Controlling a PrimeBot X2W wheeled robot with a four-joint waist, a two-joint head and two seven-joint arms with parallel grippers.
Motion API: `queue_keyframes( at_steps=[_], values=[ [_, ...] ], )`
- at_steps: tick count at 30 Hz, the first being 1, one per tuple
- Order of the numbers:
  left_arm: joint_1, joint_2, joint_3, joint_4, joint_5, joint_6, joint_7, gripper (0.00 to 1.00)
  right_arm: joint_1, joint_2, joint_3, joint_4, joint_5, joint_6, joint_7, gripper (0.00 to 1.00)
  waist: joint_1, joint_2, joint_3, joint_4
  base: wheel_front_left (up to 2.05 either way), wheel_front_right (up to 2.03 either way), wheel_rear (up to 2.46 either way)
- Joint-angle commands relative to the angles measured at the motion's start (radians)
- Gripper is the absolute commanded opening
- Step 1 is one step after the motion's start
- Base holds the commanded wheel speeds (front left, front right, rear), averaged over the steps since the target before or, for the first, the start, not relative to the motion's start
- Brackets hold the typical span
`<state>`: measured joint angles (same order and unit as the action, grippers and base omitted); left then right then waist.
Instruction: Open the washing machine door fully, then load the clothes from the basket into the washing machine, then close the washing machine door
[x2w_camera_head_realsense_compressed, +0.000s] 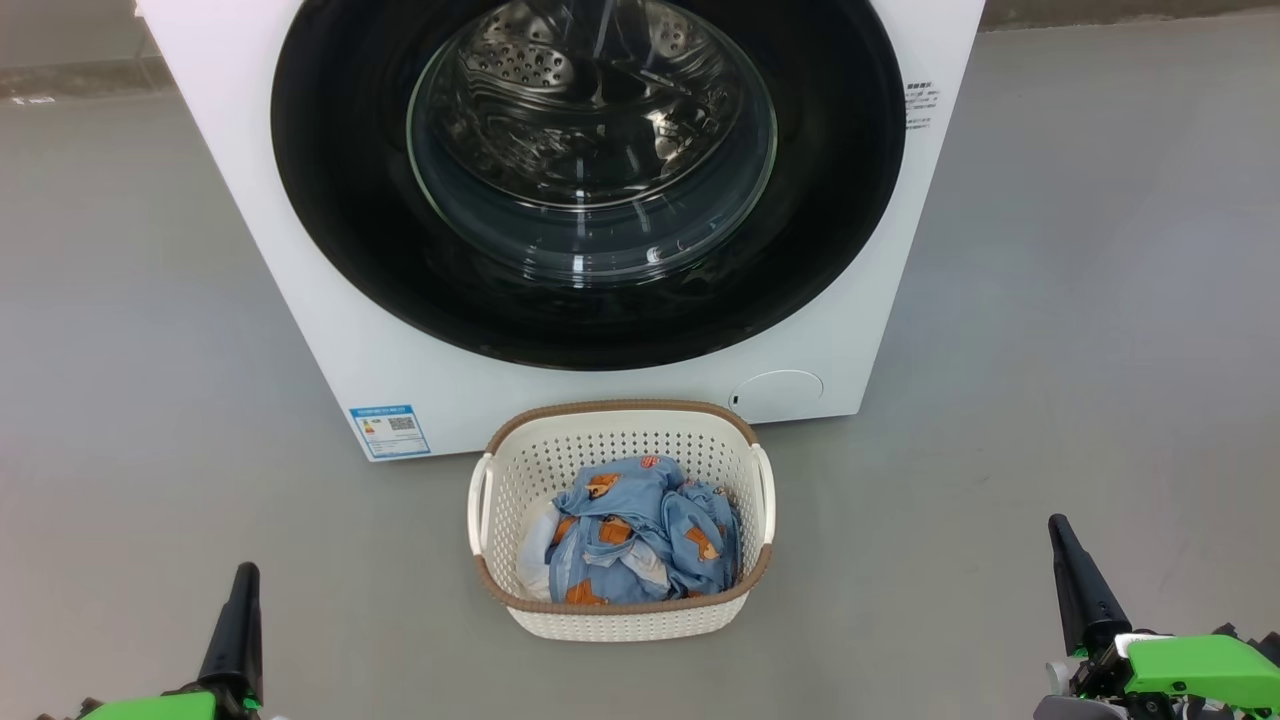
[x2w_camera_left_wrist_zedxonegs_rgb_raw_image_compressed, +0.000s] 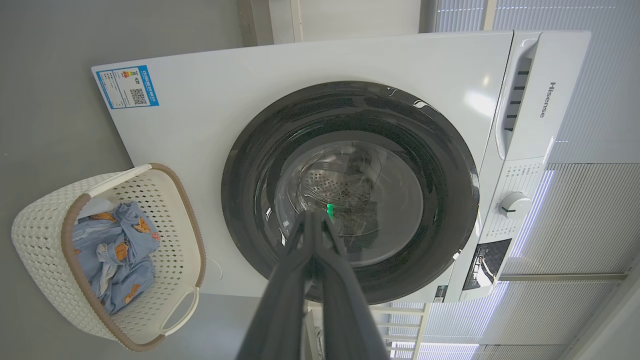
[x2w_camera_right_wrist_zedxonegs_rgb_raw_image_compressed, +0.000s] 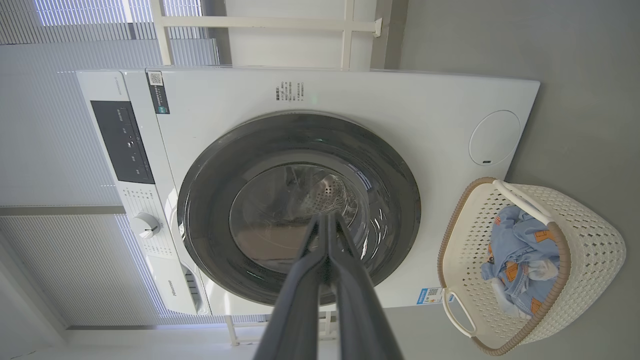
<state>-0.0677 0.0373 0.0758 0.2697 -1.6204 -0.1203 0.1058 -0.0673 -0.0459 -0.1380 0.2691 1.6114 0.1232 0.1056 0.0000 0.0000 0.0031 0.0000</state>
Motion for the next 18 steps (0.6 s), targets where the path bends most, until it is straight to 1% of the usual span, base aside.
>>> queue_keyframes(
  at_steps=[1,16,17,18],
  values=[
    [-0.04,0.016,0.035,-0.025,0.009,-0.01,0.005,0.0,-0.041,-0.005,0.023,-0.024,-0.003,0.008,0.008,0.0,0.0,0.0,0.0,0.0,0.0,0.0,0.0],
    [-0.04,0.015,0.036,-0.025,0.01,-0.01,0.006,0.0,-0.041,-0.005,0.023,-0.024,-0.003,0.008,0.008,0.0,0.0,0.0,0.0,0.0,0.0,0.0,0.0],
    [0.001,-0.001,0.001,0.003,0.0,0.001,0.0,1.0,0.001,0.001,0.0,0.004,0.0,0.0,-0.001,1.0,0.0,0.0,0.0,0.0,0.0,0.0,0.0],
    [0.004,-0.005,0.0,0.011,0.0,0.002,0.0,1.0,0.005,0.002,0.0,0.012,0.0,0.0,-0.002,1.0,0.0,0.0,0.0,0.0,0.0,0.0,0.0]
  ],
)
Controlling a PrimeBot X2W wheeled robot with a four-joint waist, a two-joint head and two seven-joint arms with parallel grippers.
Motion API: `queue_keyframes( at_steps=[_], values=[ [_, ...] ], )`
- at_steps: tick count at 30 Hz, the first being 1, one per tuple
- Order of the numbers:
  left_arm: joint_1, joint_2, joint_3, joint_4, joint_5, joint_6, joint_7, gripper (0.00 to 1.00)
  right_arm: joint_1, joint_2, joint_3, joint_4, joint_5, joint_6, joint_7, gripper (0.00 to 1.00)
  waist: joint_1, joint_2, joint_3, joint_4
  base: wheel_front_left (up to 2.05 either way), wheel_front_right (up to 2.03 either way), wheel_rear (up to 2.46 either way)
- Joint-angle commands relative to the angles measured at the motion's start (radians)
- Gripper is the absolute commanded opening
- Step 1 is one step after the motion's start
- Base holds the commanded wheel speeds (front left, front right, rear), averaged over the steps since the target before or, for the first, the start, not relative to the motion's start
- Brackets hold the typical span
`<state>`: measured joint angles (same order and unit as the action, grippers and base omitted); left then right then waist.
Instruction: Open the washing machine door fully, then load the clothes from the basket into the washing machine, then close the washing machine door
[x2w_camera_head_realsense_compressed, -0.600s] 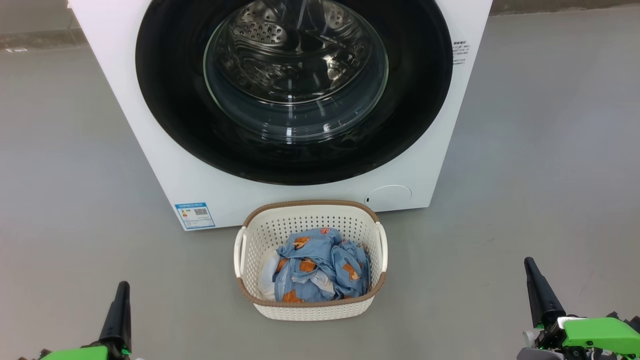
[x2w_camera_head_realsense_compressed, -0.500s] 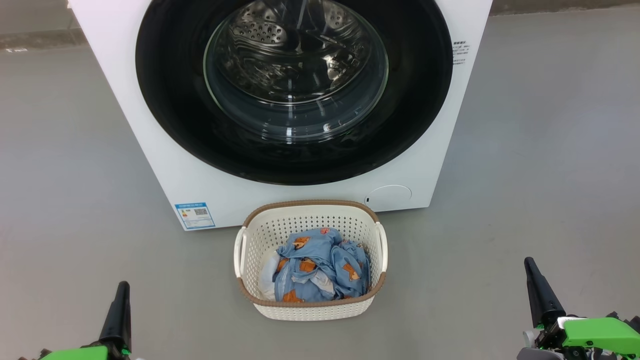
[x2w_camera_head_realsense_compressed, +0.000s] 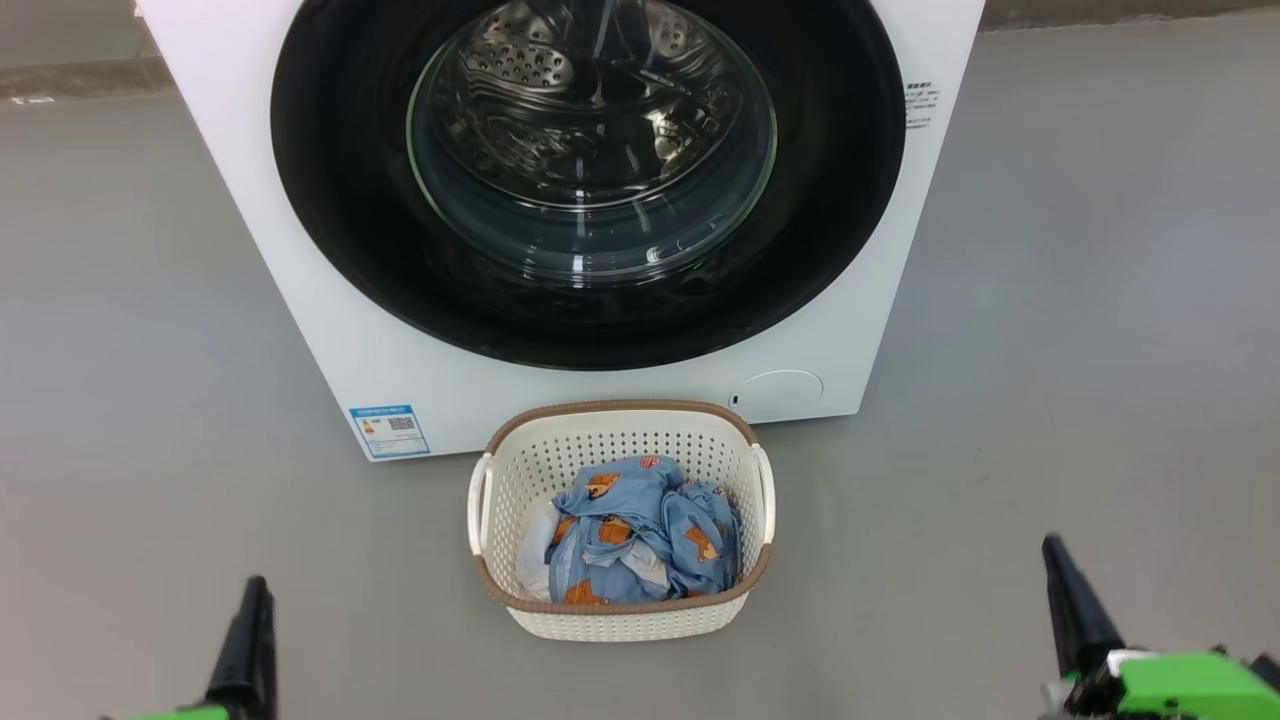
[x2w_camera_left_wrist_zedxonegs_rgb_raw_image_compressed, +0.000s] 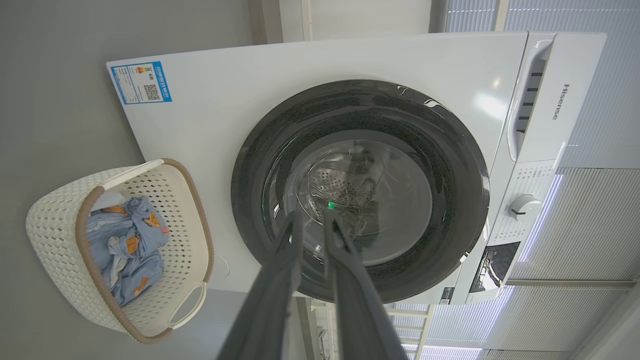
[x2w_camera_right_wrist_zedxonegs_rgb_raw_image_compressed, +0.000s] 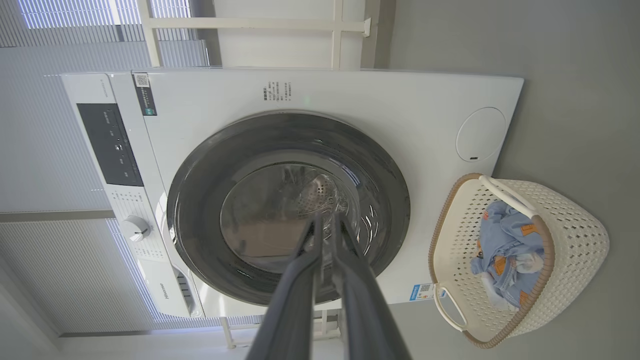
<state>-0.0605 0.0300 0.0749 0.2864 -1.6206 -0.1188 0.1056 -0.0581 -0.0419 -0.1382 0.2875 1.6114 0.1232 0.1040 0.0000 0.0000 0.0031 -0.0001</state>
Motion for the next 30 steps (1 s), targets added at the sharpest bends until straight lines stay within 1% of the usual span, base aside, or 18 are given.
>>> queue_keyframes(
  at_steps=[1,5,8,13,30],
  values=[
    [0.004,-0.002,-0.002,0.005,0.0,0.0,0.0,1.0,0.003,0.002,0.0,0.007,0.0,0.0,0.0,1.0,0.0,0.0,0.0,0.0,0.0,0.0,0.0],
    [0.004,-0.005,-0.01,0.007,0.002,0.0,-0.009,1.0,0.005,0.003,0.0,0.01,-0.004,0.0,-0.006,1.0,0.0005,0.0,0.0,0.0,0.0,0.0,0.0],
    [-0.001,-0.005,-0.016,0.003,0.004,-0.001,-0.018,1.0,0.002,0.002,0.0,0.005,-0.008,0.0,-0.012,1.0,0.0023,0.0,-0.002,0.0,0.0,0.0,0.0],
    [-0.008,-0.004,-0.027,-0.003,0.007,-0.001,-0.033,1.0,-0.002,-0.001,0.002,-0.002,-0.014,0.001,-0.023,1.0,0.0002,0.0,0.0,0.0,0.0,0.0,0.0],
    [-0.031,0.001,-0.061,-0.024,0.031,-0.003,-0.08,1.0,-0.017,-0.021,0.023,-0.018,-0.049,0.002,-0.065,1.0,0.0001,0.0,0.001,0.0,0.0,0.0,0.0]
  ],
)
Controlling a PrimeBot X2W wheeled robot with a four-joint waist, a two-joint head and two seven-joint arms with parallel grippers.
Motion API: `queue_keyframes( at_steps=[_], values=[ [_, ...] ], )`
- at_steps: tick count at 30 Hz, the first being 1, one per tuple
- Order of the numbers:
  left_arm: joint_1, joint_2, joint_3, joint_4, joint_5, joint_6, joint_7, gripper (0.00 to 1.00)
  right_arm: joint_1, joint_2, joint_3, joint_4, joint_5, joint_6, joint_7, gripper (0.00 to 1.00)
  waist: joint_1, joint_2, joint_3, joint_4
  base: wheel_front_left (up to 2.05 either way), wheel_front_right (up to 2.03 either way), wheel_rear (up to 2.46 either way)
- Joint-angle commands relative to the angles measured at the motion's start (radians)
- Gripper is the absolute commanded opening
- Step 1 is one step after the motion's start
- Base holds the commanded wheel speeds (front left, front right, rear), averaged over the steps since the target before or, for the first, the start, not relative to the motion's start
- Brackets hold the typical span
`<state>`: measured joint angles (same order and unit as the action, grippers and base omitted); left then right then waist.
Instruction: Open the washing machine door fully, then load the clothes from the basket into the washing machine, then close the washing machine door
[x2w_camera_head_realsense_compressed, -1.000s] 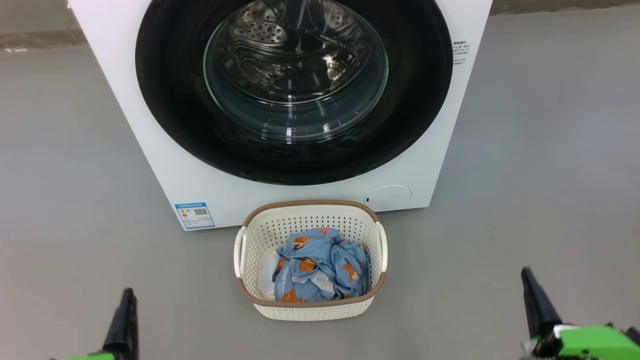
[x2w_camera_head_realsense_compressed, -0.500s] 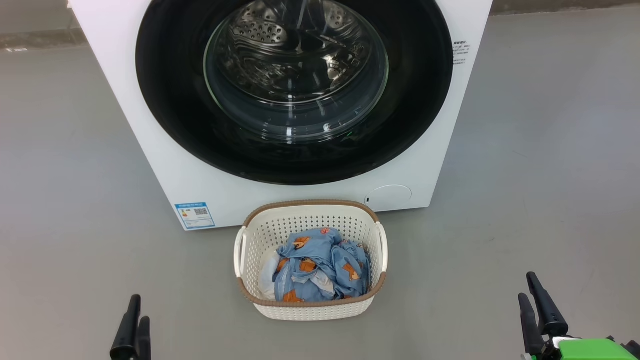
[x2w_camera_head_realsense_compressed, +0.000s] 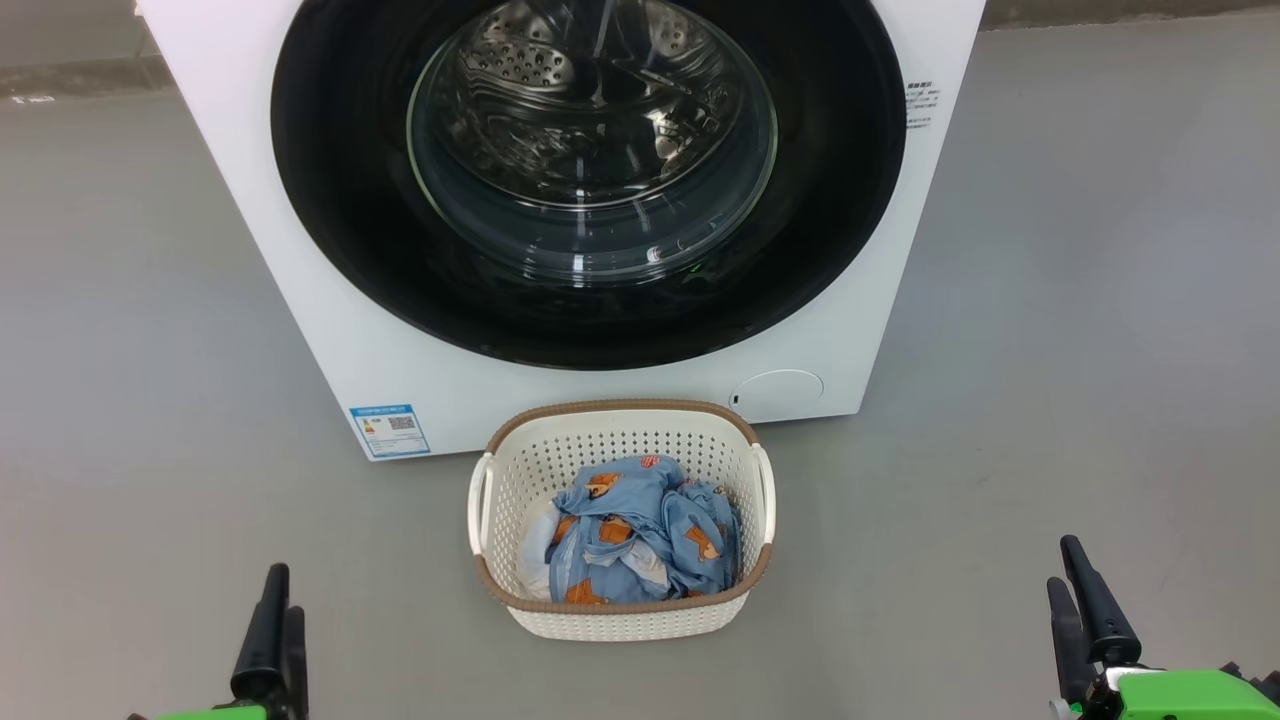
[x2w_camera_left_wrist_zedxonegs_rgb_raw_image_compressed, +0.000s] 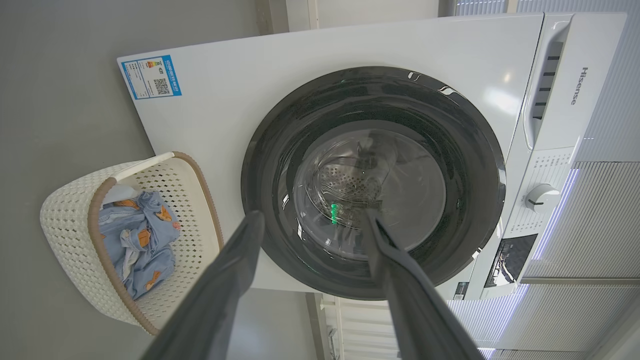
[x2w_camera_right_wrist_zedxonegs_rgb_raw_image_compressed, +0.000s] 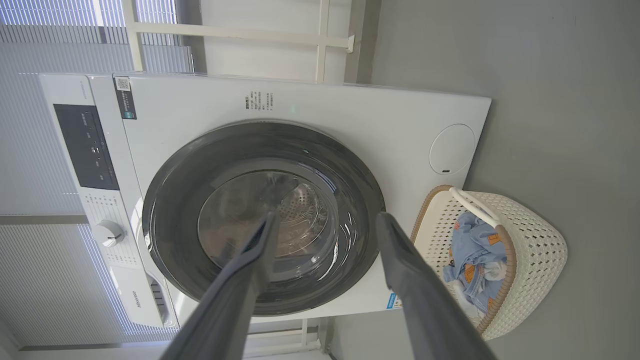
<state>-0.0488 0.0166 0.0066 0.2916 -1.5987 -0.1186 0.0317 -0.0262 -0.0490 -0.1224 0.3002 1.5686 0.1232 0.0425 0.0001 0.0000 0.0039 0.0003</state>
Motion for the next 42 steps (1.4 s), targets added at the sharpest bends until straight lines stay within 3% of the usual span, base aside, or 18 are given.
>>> queue_keyframes(
  at_steps=[1,11,22,42],
  values=[
    [-0.044,0.016,0.005,-0.03,0.014,-0.003,-0.01,1.0,-0.05,-0.016,0.01,-0.031,-0.011,0.002,-0.007,1.0,0.0,0.0,0.0,0.0,0.0,0.0,0.0],
    [-0.058,0.021,-0.006,-0.018,0.105,-0.004,-0.039,1.0,-0.06,-0.045,0.046,-0.03,-0.08,0.002,-0.045,1.0,-0.0001,0.0,0.0,0.001,0.0,0.0,0.0],
    [-0.071,0.019,0.002,-0.01,0.277,-0.005,-0.071,1.0,-0.077,-0.075,0.086,-0.013,-0.213,0.003,-0.083,1.0,-0.0001,0.0,-0.002,0.003,0.0,0.0,0.0],
    [-0.068,0.022,-0.021,-0.03,0.683,0.011,-0.13,1.0,-0.094,-0.095,0.1,0.003,-0.585,0.004,-0.142,1.0,-0.0001,0.0,-0.005,0.007,0.0,0.0,0.0]
  ],
)
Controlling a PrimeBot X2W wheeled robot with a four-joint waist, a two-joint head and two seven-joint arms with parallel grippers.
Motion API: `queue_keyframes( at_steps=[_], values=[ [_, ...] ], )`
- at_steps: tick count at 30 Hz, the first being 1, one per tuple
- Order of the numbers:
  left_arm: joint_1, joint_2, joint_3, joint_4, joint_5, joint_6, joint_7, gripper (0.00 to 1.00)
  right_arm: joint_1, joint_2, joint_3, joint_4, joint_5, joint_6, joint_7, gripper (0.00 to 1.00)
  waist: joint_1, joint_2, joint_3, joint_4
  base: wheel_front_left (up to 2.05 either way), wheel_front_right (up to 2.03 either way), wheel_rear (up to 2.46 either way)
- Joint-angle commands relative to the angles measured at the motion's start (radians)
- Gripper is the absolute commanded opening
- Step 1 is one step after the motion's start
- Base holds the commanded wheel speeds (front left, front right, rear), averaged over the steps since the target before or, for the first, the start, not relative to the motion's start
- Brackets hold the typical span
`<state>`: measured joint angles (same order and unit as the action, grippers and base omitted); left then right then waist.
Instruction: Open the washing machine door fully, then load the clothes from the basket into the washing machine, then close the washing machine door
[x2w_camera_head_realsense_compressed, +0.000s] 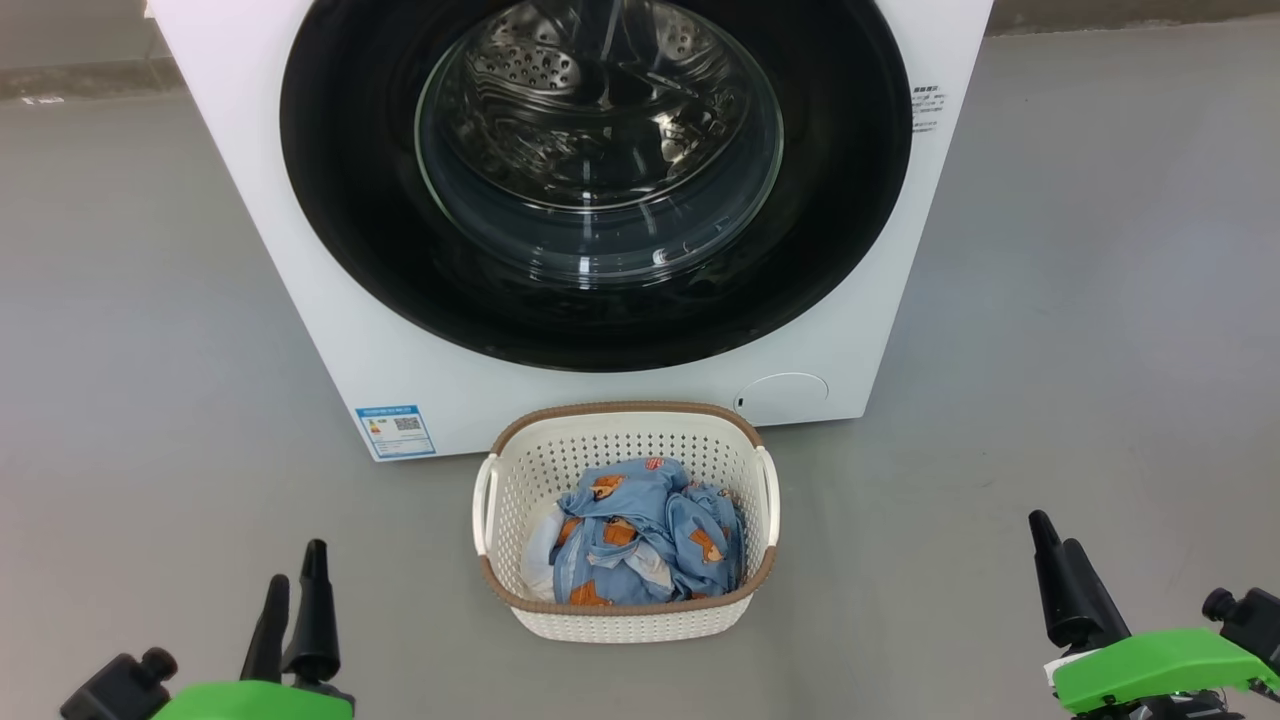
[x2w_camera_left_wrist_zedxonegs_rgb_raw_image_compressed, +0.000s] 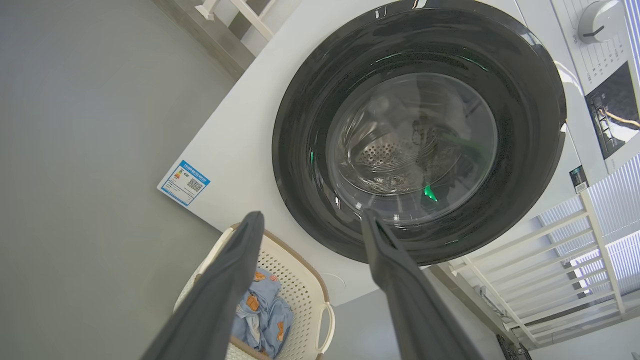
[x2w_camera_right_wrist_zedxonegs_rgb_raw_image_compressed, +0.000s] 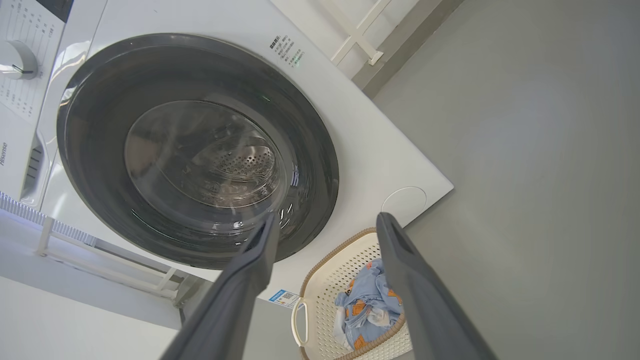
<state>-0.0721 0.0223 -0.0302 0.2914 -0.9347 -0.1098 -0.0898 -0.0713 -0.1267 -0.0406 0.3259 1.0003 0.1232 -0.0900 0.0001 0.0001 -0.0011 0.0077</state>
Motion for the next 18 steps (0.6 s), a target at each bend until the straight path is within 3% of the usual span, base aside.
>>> queue_keyframes(
  at_steps=[1,18],
  values=[
    [-0.045,0.017,0.014,-0.03,0.039,0.003,-0.012,1.0,-0.049,-0.018,0.019,-0.022,-0.039,0.004,-0.012,1.0,0.0,-0.0001,0.0,0.0,0.0,0.0,0.0],
    [-0.04,0.02,-0.023,-0.027,0.35,0.018,-0.062,1.0,-0.056,-0.022,0.041,-0.014,-0.384,0.005,-0.062,1.0,0.0,-0.0001,-0.004,0.001,0.0,0.0,0.0]
  ],
)
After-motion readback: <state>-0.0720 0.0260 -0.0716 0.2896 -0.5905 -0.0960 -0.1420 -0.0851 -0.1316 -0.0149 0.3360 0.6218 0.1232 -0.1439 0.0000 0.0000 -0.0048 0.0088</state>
